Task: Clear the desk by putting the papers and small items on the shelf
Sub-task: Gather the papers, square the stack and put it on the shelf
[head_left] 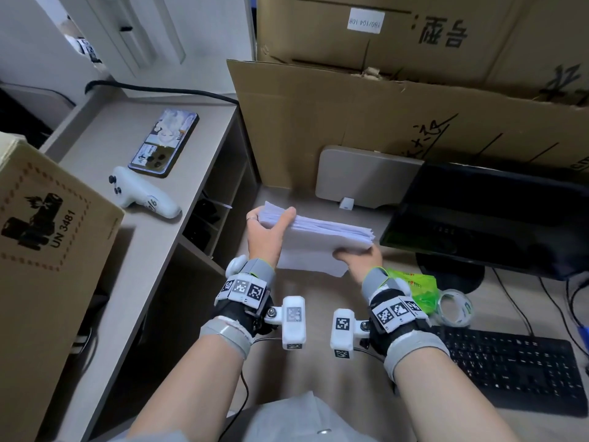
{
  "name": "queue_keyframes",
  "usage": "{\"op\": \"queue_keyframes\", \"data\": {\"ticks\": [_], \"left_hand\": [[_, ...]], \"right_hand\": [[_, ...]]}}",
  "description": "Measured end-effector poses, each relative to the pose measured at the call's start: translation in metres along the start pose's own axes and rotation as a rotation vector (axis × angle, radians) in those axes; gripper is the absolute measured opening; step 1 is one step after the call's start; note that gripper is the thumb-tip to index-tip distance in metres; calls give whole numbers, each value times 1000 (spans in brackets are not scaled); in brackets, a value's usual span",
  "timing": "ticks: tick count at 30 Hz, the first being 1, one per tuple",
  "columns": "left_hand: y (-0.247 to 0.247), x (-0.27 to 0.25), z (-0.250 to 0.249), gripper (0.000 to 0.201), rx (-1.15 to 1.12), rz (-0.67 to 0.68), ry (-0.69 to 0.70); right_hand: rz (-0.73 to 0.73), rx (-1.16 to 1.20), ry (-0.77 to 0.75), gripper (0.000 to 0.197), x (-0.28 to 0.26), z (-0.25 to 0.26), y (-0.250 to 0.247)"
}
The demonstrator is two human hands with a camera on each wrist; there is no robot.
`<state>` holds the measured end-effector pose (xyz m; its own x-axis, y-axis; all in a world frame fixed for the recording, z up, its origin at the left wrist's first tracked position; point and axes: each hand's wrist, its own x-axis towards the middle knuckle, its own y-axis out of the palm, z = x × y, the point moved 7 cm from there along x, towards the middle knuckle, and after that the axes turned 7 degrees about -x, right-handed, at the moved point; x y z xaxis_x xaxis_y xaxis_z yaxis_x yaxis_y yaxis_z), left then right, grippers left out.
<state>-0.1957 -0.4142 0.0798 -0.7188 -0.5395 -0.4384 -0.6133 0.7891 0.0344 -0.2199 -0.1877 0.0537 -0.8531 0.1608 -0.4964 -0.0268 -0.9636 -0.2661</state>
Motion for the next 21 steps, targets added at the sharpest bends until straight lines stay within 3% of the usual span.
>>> {"op": "queue_keyframes", "data": {"ticks": [4,7,12,16,18,21], "left_hand": [[8,3,-5,60,26,49,73],[8,7,2,53,-33,24,2],[6,5,6,75,-5,123,9],[-1,1,25,88,120,199,-8],[-2,0,29,81,188,192,-16],[-4,2,17,55,181,79,47]], "right_hand": [[-39,16,-10,49,1,2,-3],[-39,11,5,43,5,0,0],[-46,-16,109,26,7,-8,-1],[-51,-75,112,28,10,-10,-1],[-39,-105,129,24,10,-11,-1],[-33,-46,125,20,9,0,1]]}}
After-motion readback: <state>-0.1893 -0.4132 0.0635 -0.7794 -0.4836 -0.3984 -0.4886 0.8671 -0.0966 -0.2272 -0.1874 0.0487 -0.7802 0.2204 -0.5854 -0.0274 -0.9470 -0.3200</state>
